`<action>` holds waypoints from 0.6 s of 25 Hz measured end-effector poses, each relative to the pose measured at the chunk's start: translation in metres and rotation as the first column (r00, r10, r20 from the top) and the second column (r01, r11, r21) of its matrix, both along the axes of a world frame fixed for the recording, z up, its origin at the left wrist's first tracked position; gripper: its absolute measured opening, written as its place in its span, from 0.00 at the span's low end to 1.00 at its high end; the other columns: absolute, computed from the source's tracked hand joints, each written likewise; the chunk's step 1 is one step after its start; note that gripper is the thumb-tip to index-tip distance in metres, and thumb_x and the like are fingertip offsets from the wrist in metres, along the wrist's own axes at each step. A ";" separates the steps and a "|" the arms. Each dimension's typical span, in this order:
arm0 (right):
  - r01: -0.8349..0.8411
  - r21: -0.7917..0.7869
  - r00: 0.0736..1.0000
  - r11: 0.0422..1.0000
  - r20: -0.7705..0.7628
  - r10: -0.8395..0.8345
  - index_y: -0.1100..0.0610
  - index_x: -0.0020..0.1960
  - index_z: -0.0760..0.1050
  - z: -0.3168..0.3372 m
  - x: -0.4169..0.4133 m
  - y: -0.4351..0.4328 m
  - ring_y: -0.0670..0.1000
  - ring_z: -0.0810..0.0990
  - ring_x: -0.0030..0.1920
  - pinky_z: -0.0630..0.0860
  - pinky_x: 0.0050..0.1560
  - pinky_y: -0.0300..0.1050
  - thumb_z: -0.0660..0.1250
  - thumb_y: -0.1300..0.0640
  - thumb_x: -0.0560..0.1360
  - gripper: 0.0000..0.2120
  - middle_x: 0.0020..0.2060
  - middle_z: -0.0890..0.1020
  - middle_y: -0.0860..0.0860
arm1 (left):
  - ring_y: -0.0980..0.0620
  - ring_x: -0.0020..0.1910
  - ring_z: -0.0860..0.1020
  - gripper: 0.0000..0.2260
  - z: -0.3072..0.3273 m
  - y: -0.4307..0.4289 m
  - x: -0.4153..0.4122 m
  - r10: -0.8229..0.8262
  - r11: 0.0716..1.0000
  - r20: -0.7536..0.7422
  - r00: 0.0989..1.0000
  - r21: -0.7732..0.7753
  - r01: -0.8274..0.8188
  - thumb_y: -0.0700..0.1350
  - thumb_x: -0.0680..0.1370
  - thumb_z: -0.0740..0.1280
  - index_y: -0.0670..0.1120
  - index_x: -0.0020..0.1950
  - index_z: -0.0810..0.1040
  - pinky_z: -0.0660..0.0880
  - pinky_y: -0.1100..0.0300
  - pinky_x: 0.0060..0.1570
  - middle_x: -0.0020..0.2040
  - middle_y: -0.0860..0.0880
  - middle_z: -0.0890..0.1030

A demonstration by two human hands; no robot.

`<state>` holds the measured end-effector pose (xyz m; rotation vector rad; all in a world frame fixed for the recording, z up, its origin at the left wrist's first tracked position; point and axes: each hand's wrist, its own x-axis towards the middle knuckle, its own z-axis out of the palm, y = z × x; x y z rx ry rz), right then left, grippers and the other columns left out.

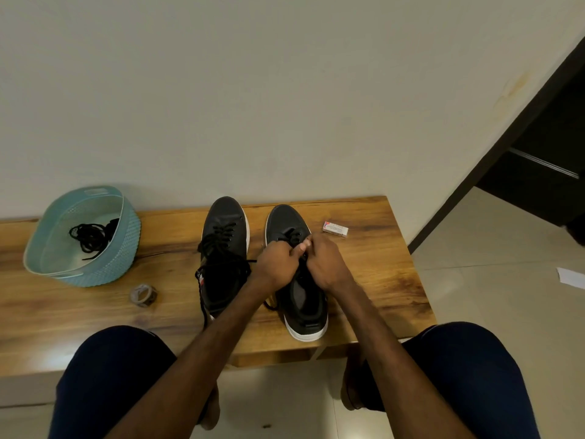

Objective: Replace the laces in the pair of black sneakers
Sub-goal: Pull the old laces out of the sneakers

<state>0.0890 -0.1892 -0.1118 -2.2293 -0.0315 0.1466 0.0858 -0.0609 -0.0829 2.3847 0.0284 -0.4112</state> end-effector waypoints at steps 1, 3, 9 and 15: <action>-0.024 -0.075 1.000 0.997 0.005 0.024 0.58 0.49 0.71 -0.001 -0.001 0.003 0.53 0.75 0.42 0.68 0.41 0.46 0.57 0.57 0.82 0.08 0.45 0.77 0.55 | 0.50 0.31 0.69 0.21 0.000 -0.002 0.000 -0.031 0.999 -0.028 0.999 0.020 0.032 0.50 0.84 0.57 0.42 0.34 0.71 0.64 0.56 0.35 0.31 0.47 0.71; -0.031 -0.180 1.000 0.983 0.000 0.031 0.59 0.51 0.71 0.002 -0.001 0.004 0.54 0.74 0.43 0.67 0.43 0.47 0.53 0.53 0.84 0.13 0.46 0.76 0.56 | 0.51 0.31 0.68 0.18 -0.002 -0.004 0.001 -0.041 0.999 -0.038 0.998 0.018 0.042 0.45 0.84 0.57 0.42 0.34 0.69 0.63 0.56 0.35 0.32 0.47 0.71; 0.051 -0.209 0.998 0.976 -0.019 -0.056 0.61 0.39 0.75 0.002 0.006 -0.006 0.55 0.76 0.37 0.71 0.40 0.49 0.57 0.52 0.83 0.19 0.35 0.78 0.57 | 0.48 0.32 0.70 0.16 -0.007 -0.004 -0.005 0.026 0.995 -0.028 0.999 -0.100 -0.028 0.44 0.82 0.59 0.44 0.34 0.71 0.71 0.51 0.34 0.32 0.45 0.72; -0.083 0.078 0.971 0.993 -0.220 0.099 0.58 0.38 0.76 0.007 0.002 -0.037 0.50 0.78 0.30 0.74 0.32 0.41 0.62 0.48 0.82 0.18 0.31 0.79 0.53 | 0.50 0.30 0.76 0.14 -0.008 -0.003 -0.005 0.070 0.988 -0.073 0.995 -0.136 -0.080 0.46 0.83 0.59 0.41 0.41 0.76 0.78 0.53 0.32 0.34 0.45 0.77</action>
